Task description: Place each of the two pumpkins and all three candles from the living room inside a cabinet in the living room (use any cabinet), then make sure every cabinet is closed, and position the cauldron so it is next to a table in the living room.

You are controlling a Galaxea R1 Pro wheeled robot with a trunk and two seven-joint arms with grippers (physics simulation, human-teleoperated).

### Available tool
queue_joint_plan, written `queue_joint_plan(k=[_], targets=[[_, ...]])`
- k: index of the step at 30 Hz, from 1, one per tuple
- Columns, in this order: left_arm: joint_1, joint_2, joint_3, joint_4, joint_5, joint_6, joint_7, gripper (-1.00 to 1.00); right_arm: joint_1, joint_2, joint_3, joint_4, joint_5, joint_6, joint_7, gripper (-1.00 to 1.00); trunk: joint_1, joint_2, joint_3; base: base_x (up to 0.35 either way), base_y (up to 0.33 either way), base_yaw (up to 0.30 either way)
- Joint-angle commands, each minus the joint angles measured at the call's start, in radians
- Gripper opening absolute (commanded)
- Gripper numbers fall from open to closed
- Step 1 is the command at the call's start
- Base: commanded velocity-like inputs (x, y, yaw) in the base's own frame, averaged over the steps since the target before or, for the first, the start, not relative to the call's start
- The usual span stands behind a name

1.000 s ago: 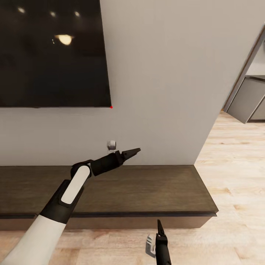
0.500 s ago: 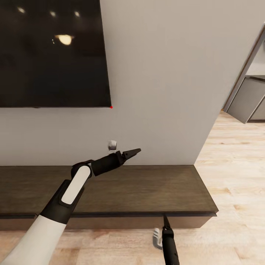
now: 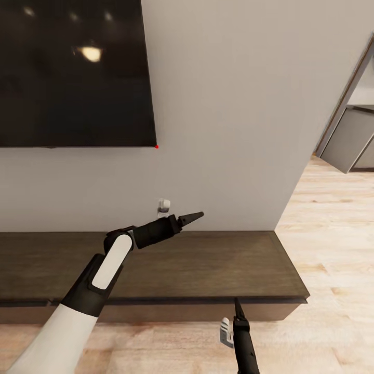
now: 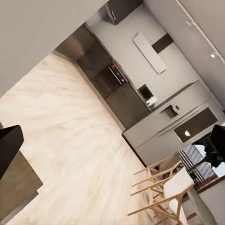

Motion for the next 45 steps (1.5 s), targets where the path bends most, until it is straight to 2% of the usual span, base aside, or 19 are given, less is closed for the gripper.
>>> queue_joint_plan(k=[1,3,4,8,19,30,35,45], targets=[[0.0,0.0,0.0,0.0,0.0,0.0,0.0,1.0,0.0,0.0,-0.001,-0.001,0.0,0.001,-0.001,1.0,0.004,-0.007,-0.003,0.0,0.0,0.0],[0.0,-0.001,0.0,0.0,-0.001,0.001,0.0,1.0,0.0,0.0,-0.001,-0.001,0.0,0.003,-0.002,1.0,0.012,-0.021,-0.009,0.0,0.0,0.0],[0.0,-0.001,-0.031,0.0,-0.001,0.0,0.001,1.0,0.0,0.0,-0.002,-0.004,0.001,0.002,-0.002,1.0,0.015,-0.028,-0.013,0.0,0.0,0.0],[0.0,-0.001,-0.043,-0.001,-0.001,0.0,0.001,1.0,-0.003,-0.002,-0.003,-0.01,0.002,0.0,-0.002,1.0,0.031,-0.056,-0.025,0.0,0.0,0.0],[0.0,-0.001,-0.047,-0.002,-0.002,0.0,0.0,1.0,-0.011,-0.022,0.001,-0.011,0.004,-0.001,-0.002,1.0,0.073,-0.133,-0.06,0.0,0.0,0.0],[0.0,0.001,-0.047,-0.002,-0.001,-0.003,0.0,1.0,-0.011,-0.015,0.0,-0.015,0.005,-0.034,-0.001,1.0,0.115,-0.21,-0.094,0.0,0.0,0.0],[0.0,0.001,-0.048,-0.002,-0.001,-0.003,0.0,1.0,-0.011,-0.014,-0.002,-0.015,0.004,-0.073,-0.001,1.0,0.134,-0.245,-0.11,0.0,0.0,0.0],[0.0,0.0,-0.048,-0.002,-0.001,-0.003,0.0,1.0,-0.011,-0.013,-0.005,-0.015,0.0,-0.079,-0.001,1.0,0.173,-0.315,-0.141,0.0,0.0,0.0]])
